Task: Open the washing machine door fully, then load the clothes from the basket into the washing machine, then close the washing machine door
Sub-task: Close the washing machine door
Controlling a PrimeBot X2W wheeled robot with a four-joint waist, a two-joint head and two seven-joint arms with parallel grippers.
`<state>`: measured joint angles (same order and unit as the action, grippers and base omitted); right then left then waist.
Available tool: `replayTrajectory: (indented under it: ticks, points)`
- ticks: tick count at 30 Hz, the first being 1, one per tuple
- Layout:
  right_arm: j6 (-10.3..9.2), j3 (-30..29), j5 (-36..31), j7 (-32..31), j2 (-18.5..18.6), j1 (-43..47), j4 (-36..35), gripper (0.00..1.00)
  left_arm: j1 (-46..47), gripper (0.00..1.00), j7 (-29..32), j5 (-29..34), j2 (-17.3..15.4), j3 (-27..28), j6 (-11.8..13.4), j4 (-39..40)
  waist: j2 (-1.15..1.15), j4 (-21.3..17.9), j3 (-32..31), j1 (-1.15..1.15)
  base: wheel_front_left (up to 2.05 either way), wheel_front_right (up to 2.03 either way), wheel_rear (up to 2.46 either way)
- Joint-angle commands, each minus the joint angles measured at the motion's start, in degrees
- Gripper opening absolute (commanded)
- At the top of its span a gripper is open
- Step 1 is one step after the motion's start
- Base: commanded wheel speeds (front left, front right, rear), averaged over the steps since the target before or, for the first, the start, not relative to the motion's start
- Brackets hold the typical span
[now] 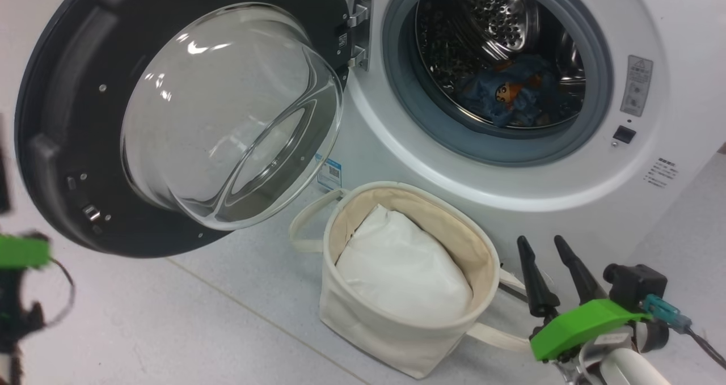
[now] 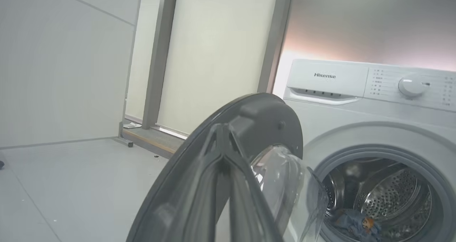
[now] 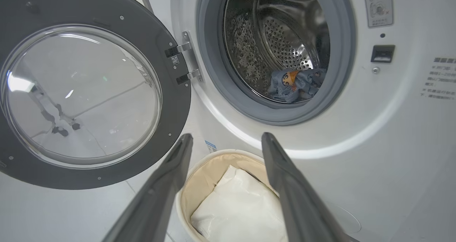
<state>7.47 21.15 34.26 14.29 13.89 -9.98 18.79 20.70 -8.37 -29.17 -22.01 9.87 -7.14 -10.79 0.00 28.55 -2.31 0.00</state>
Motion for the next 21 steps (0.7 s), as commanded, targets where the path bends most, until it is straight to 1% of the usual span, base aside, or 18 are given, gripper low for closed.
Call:
replayTrajectory:
  ticks: [1,3,5,7,9,13,18,21]
  points:
    - [0.02,0.01,-0.69,0.71,0.84,-0.88,-2.16,1.0,3.86,0.0,1.19,-2.42,-2.09,3.32,-0.22,1.31,0.0,-0.12,-0.08,0.0,0.0,0.0,0.0]
    - [0.02,-0.58,-0.97,0.71,0.86,-0.17,-2.34,1.0,6.35,0.0,3.43,-5.43,-2.51,4.91,0.01,-0.97,0.0,-0.28,-0.12,0.0,0.0,0.0,0.0]
    - [0.02,-0.96,-1.21,0.71,0.95,0.44,-2.47,1.0,9.58,0.0,6.51,-9.98,-2.08,7.06,0.88,-5.28,0.0,-0.41,-0.16,0.0,0.0,0.0,0.0]
    - [0.02,-1.58,-1.42,0.71,0.96,1.01,-2.72,1.0,12.61,0.0,8.89,-12.3,-2.78,8.38,1.88,-10.2,0.0,-0.69,-0.35,0.0,0.0,0.0,0.0]
    - [0.02,-2.13,-1.65,0.71,1.06,1.72,-2.97,1.0,16.23,0.0,11.31,-16.32,-2.71,10.97,3.42,-15.89,0.0,-0.96,-0.59,0.0,0.0,0.0,0.0]
    - [0.02,-2.47,-2.15,0.71,1.62,2.53,-3.37,1.0,22.07,0.0,16.08,-23.05,-4.41,16.03,5.86,-26.66,0.0,-2.55,-0.33,0.0,0.0,0.0,0.0]
    - [0.02,-2.31,-2.3,0.71,2.74,2.65,-3.41,1.0,25.88,0.0,20.75,-27.56,-7.29,19.51,7.41,-37.24,0.0,-4.86,-0.13,0.0,0.0,0.0,0.0]
    - [0.02,-1.89,-2.29,0.71,3.44,2.25,-3.54,1.0,26.67,0.0,22.84,-27.9,-8.74,19.35,7.42,-41.74,0.0,-6.07,0.39,0.0,0.0,0.0,0.0]
